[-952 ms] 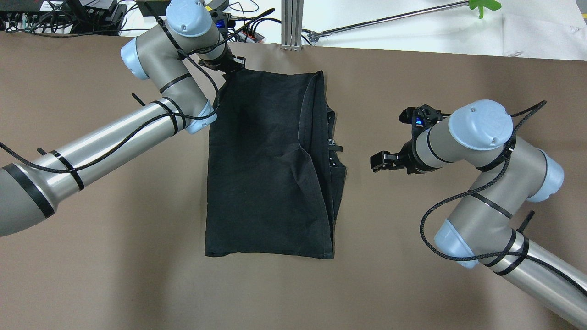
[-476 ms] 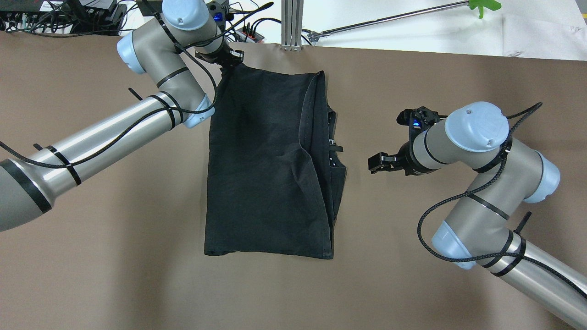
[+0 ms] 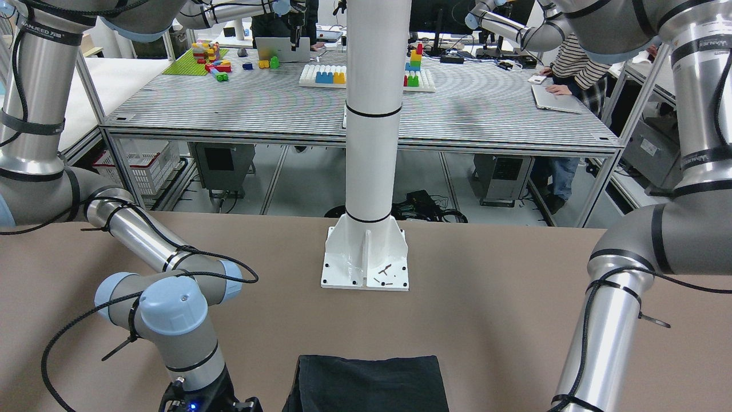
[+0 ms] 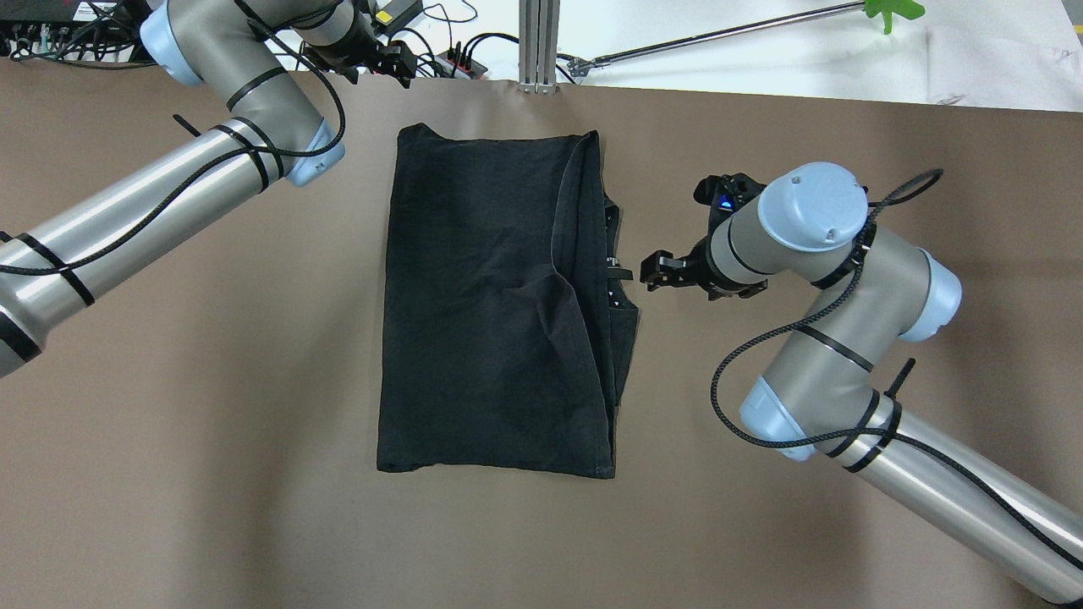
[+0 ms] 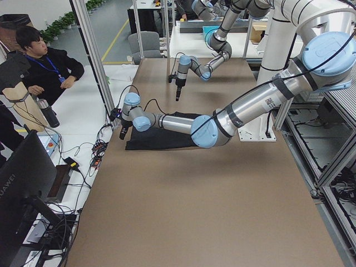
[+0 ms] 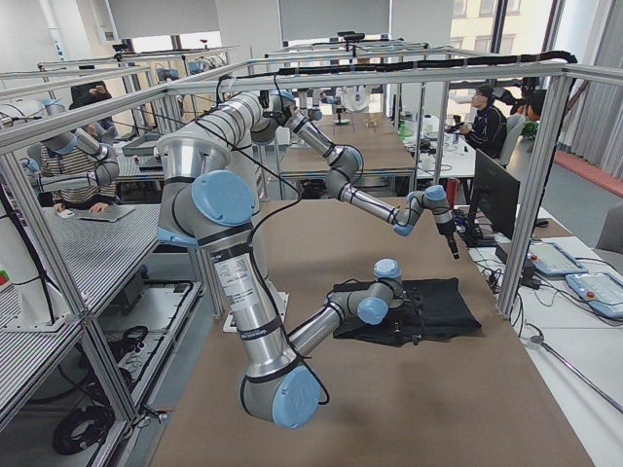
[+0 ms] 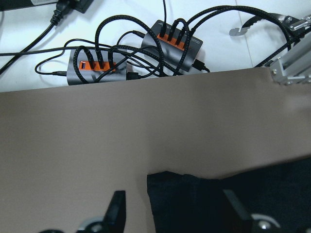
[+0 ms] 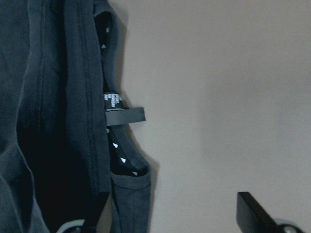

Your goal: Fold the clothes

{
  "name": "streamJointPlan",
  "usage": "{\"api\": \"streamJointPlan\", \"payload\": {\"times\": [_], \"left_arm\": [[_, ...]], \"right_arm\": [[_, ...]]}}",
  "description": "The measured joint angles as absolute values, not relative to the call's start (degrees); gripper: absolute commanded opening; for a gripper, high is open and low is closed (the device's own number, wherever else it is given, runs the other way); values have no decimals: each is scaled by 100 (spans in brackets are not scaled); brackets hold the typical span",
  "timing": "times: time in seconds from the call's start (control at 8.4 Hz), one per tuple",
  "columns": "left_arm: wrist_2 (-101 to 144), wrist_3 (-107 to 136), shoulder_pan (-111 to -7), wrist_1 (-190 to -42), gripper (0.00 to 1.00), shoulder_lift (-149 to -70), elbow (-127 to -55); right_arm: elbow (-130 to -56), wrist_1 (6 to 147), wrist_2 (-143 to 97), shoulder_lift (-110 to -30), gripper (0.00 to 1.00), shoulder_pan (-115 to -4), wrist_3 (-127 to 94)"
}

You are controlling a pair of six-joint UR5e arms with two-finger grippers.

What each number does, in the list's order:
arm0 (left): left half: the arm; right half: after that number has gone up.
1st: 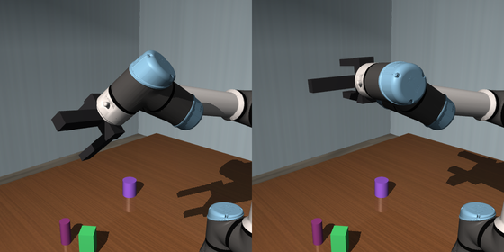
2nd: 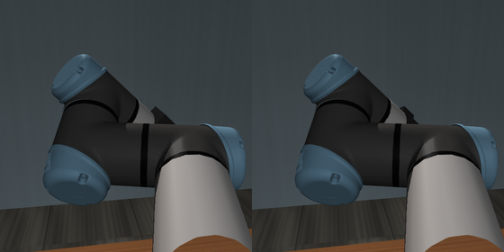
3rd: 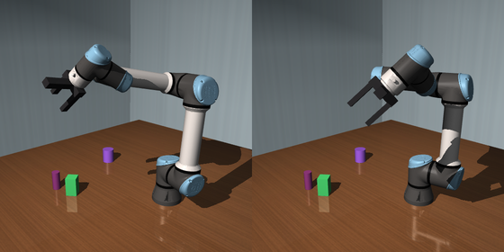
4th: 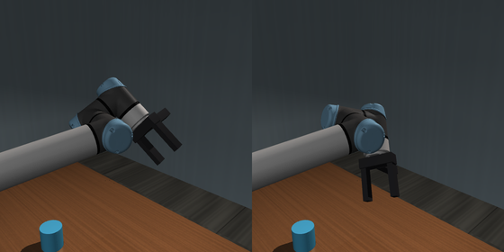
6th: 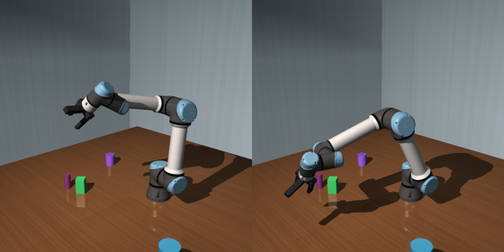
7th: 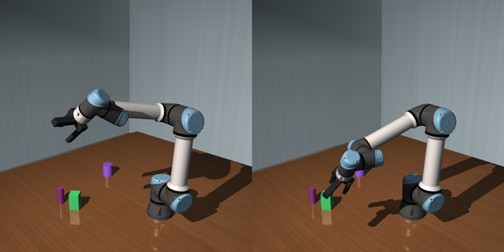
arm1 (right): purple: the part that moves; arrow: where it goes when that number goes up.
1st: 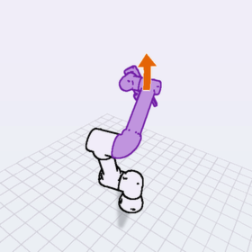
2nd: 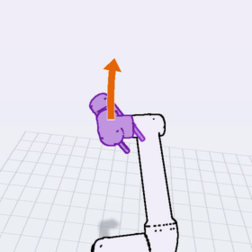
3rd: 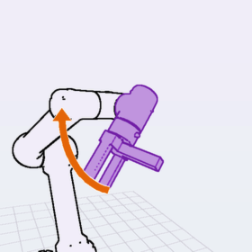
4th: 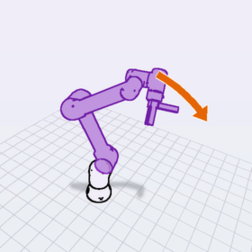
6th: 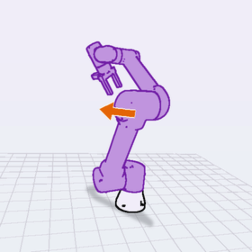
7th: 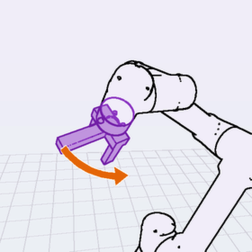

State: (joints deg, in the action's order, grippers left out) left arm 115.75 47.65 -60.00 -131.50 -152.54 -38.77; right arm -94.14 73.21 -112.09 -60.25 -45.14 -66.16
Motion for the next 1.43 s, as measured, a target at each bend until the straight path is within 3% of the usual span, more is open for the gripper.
{"api": "streamJointPlan", "payload": {"times": [0.36, 0.71, 0.83, 1.31, 1.43], "left_arm": [[11714, 4747, -6051, -13075, 94, -15090, -4106], [11724, 4746, -6055, -13070, 94, -15067, -4135], [11724, 4746, -6055, -13070, 94, -15061, -4137], [11724, 4750, -6056, -13069, 94, -14949, -4264], [11724, 4754, -6056, -13069, 94, -14881, -4344]], "right_arm": [[-8757, 7305, -11163, -5198, 68, -4394, -7281], [-8496, 7182, -10905, -4897, 33, -4014, -7560], [-8488, 7171, -10861, -4873, 28, -3904, -7590], [-8496, 7163, -10775, -4867, 28, -3677, -7591], [-8497, 7163, -10775, -4884, 36, -3671, -7562]]}}
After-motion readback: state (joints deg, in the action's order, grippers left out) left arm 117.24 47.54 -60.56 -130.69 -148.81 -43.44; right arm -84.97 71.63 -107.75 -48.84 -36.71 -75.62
